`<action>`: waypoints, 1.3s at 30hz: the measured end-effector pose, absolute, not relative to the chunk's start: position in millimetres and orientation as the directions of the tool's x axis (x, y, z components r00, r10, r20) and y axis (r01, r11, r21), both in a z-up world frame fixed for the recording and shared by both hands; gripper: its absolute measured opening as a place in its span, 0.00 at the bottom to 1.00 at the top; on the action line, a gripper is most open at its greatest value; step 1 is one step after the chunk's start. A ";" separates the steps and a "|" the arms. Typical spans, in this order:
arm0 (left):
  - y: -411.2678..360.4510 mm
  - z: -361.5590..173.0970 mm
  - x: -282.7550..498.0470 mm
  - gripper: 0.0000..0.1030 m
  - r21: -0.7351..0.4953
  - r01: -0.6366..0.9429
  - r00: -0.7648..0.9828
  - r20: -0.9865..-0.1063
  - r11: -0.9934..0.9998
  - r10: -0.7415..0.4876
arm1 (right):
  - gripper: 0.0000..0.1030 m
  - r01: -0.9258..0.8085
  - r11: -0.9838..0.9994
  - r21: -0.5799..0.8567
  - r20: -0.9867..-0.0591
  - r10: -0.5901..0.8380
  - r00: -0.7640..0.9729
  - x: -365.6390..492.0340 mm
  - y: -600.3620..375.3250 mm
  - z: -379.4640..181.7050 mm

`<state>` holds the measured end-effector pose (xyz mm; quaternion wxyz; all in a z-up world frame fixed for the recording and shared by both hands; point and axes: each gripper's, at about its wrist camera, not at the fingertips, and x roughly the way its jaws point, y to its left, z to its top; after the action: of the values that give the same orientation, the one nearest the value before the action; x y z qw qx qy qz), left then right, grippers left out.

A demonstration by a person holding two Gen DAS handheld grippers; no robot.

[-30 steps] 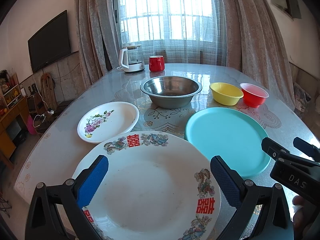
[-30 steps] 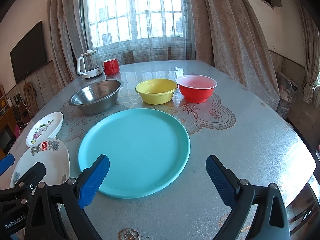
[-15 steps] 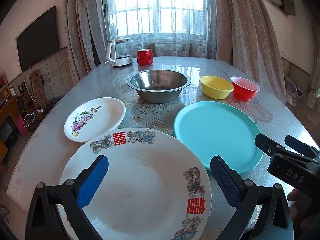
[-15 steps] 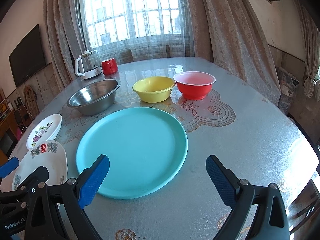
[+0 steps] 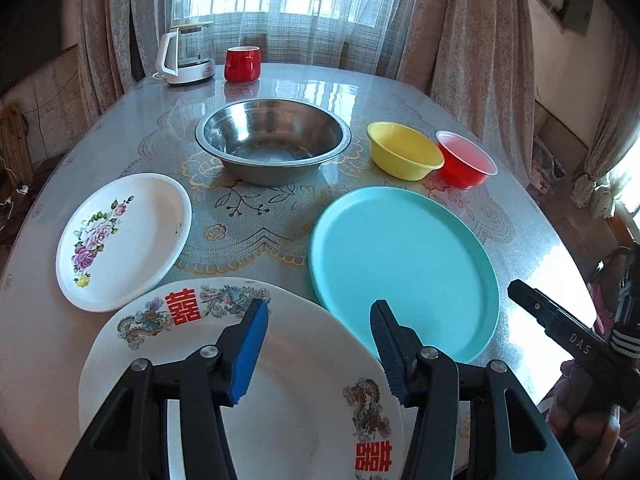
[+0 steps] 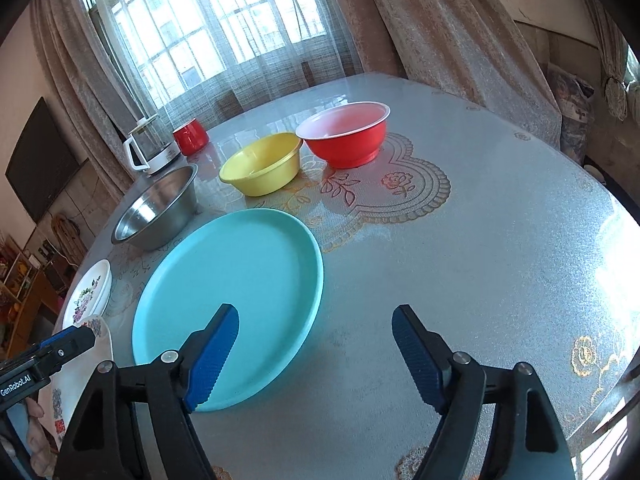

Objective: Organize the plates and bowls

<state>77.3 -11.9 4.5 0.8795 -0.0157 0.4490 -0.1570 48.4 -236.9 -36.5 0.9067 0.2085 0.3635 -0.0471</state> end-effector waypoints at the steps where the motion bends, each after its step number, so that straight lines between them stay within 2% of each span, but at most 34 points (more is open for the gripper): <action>1: -14.3 2.9 82.5 0.41 -0.174 0.269 0.529 -0.795 0.947 -0.296 | 0.64 0.235 0.910 0.343 -0.683 0.070 0.727 50.0 -237.3 -38.2; 4: -21.4 -2.1 95.7 0.30 -0.154 0.277 0.498 -0.821 0.948 -0.279 | 0.50 0.232 0.917 0.325 -0.698 0.067 0.713 55.8 -236.6 -42.6; 6: -27.4 0.1 99.4 0.27 -0.098 0.301 0.519 -0.818 0.948 -0.249 | 0.45 0.230 0.918 0.324 -0.706 0.073 0.704 61.1 -237.5 -45.4; 8: -31.2 -1.9 106.8 0.26 -0.096 0.306 0.497 -0.832 0.947 -0.245 | 0.42 0.230 0.918 0.325 -0.713 0.078 0.696 65.7 -238.7 -48.2; 14: -42.8 -3.6 128.1 0.25 -0.057 0.333 0.496 -0.839 0.941 -0.226 | 0.36 0.213 0.926 0.311 -0.719 0.083 0.690 74.5 -238.3 -51.6; 19: -54.7 -13.1 149.2 0.18 -0.023 0.361 0.468 -0.860 0.932 -0.202 | 0.33 0.200 0.939 0.279 -0.722 0.068 0.689 77.6 -235.7 -51.4; 25: -62.8 -24.9 162.0 0.08 0.020 0.389 0.457 -0.872 0.921 -0.174 | 0.22 0.192 0.944 0.268 -0.724 0.066 0.687 82.3 -238.5 -52.1; 27: -64.5 -25.3 163.8 0.06 0.005 0.400 0.442 -0.877 0.916 -0.188 | 0.21 0.185 0.946 0.265 -0.723 0.068 0.688 83.6 -238.0 -52.2; 39: -85.6 -36.1 152.7 0.05 -0.032 0.486 0.407 -0.876 0.874 -0.259 | 0.12 0.167 0.961 0.219 -0.727 0.046 0.685 88.5 -234.4 -51.5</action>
<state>152.7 -85.6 -36.1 0.8309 0.1143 0.4963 -0.2239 88.5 -234.4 -51.5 0.9079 0.1350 0.3955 -0.0333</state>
